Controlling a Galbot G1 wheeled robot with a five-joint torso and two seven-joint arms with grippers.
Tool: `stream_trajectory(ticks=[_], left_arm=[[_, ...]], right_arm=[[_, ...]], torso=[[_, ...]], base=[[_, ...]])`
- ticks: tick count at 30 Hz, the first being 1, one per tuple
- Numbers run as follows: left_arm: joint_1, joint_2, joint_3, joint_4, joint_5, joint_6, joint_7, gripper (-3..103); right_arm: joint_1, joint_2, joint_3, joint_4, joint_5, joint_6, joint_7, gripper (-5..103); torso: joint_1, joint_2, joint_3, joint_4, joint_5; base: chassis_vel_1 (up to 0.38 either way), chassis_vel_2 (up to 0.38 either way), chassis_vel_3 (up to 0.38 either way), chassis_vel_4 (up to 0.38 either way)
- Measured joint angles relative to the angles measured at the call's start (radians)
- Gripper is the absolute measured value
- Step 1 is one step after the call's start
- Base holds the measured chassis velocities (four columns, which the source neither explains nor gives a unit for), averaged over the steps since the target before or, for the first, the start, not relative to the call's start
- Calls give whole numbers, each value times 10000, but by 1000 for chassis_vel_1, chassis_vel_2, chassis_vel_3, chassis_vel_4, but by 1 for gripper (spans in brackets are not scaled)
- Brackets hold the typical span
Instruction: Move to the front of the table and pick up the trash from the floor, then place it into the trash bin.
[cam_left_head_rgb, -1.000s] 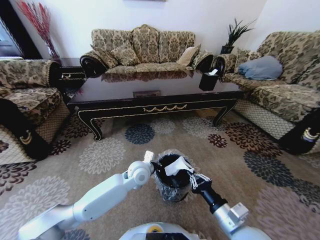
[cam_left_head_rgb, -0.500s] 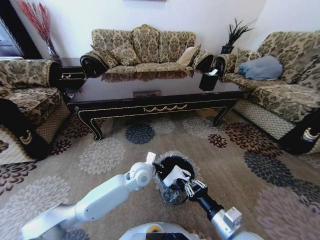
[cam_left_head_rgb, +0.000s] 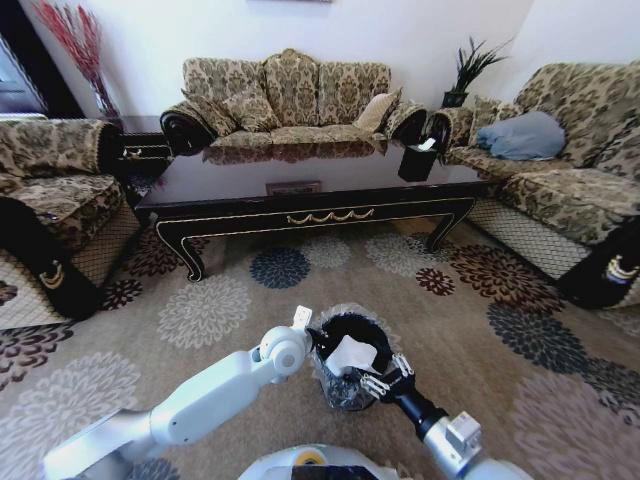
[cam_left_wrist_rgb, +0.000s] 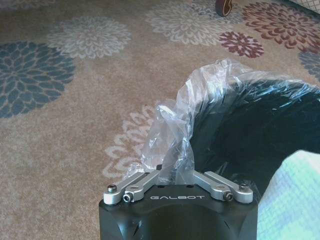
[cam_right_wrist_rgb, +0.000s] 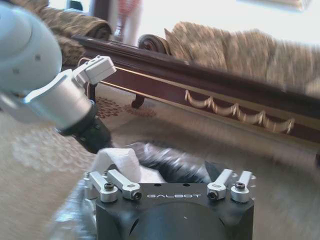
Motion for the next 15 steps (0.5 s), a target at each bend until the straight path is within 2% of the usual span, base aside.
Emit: stream_trajectory(ticks=[2,3,5,7,8,12,15], left_arm=[[18,24,0,-32,0,0,-3,3],[18,24,0,-32,0,0,-3,3],[19,41,0,-61,-2,0,-4,3],[1,55,0,-84,-26,0,-6,3],[1,55,0,-84,-26,0,-6,3],[-6,72,-13,-94,-35,0,-7,3],[-12,82,-23,-117,-61,0,-8,3]], right_arm=[[248,-189,405,-332,-1075,548,-373,97],[248,-189,405,-332,-1075,548,-373,97],[392,-346,684,-516,-1772,945,-682,99],[605,-555,1144,-790,-3082,1562,-1229,100],[605,-555,1144,-790,-3082,1562,-1229,100],[1046,-674,1644,-1293,-4921,2651,-2056,100],[1162,-713,1804,-1400,-5268,3100,-2463,100]], torso=[[0,0,0,0,0],[0,0,0,0,0],[0,0,0,2,1],[0,0,0,1,-1],[0,0,0,1,-1],[0,0,0,1,1],[0,0,0,0,1]], base=[[0,0,0,0],[0,0,0,0],[0,0,0,0],[0,0,0,0],[0,0,0,0],[0,0,0,0],[0,0,0,0]])
